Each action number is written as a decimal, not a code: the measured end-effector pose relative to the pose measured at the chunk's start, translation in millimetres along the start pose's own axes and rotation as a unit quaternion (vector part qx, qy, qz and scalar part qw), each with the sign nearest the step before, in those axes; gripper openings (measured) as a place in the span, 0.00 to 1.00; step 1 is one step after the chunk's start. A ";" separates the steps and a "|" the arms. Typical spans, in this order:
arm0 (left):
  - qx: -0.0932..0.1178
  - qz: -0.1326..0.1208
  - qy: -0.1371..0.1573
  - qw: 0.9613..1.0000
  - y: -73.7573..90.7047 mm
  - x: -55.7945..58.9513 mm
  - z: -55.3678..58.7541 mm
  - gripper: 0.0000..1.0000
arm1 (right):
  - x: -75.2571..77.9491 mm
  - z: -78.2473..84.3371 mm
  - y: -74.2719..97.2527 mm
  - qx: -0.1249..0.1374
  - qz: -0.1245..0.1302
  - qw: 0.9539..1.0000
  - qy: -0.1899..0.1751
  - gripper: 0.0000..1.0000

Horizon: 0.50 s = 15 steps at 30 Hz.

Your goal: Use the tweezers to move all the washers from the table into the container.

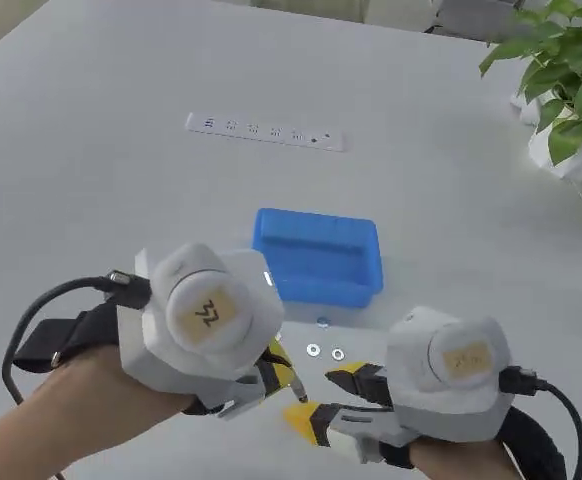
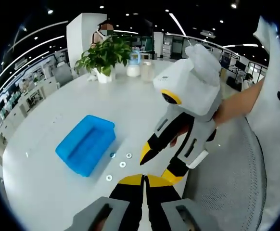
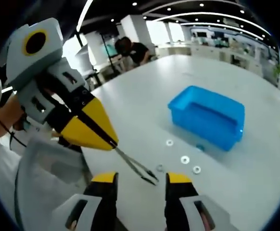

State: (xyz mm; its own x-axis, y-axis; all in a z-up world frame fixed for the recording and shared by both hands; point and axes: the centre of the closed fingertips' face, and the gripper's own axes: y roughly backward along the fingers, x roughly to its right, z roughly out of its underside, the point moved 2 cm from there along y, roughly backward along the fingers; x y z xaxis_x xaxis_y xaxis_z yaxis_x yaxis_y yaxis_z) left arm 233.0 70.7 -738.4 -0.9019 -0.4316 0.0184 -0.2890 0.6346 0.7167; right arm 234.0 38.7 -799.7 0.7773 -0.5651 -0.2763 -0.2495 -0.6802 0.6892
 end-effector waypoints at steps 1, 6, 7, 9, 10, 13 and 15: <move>0.000 0.001 -0.002 1.000 0.2 0.0 -0.8 0.00 | 0.7 -1.0 -2.4 0.001 -0.002 1.000 0.007 0.34; 0.005 0.003 -0.008 1.000 1.3 -4.9 -6.2 0.00 | 3.4 -7.3 -10.6 -0.006 -0.015 1.000 0.023 0.18; 0.007 0.004 -0.009 1.000 1.1 -5.5 -7.6 0.00 | 4.1 -9.7 -12.6 -0.008 -0.022 0.999 0.029 0.17; 0.011 0.002 -0.012 1.000 0.4 -7.2 -9.7 0.00 | 7.1 -11.6 -14.9 -0.009 -0.025 0.999 0.031 0.15; 0.011 0.002 -0.012 1.000 -0.1 -8.2 -10.2 0.00 | 8.3 -12.5 -15.5 -0.008 -0.025 0.999 0.031 0.14; 0.009 0.001 -0.015 1.000 -1.0 -10.9 -11.2 0.00 | 11.0 -14.7 -16.2 -0.006 -0.023 0.999 0.033 0.11; 0.009 -0.001 -0.018 1.000 -0.9 -12.1 -12.1 0.00 | 12.8 -15.3 -16.5 -0.003 -0.022 0.999 0.030 0.10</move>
State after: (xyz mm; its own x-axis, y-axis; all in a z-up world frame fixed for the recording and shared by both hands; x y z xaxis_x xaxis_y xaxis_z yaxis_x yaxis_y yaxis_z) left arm 248.1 67.5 -730.9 -0.9119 -0.4103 -0.0077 -0.2964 0.6456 0.7038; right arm 256.9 49.9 -804.4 0.8213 -0.5047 -0.2660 -0.2106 -0.7015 0.6809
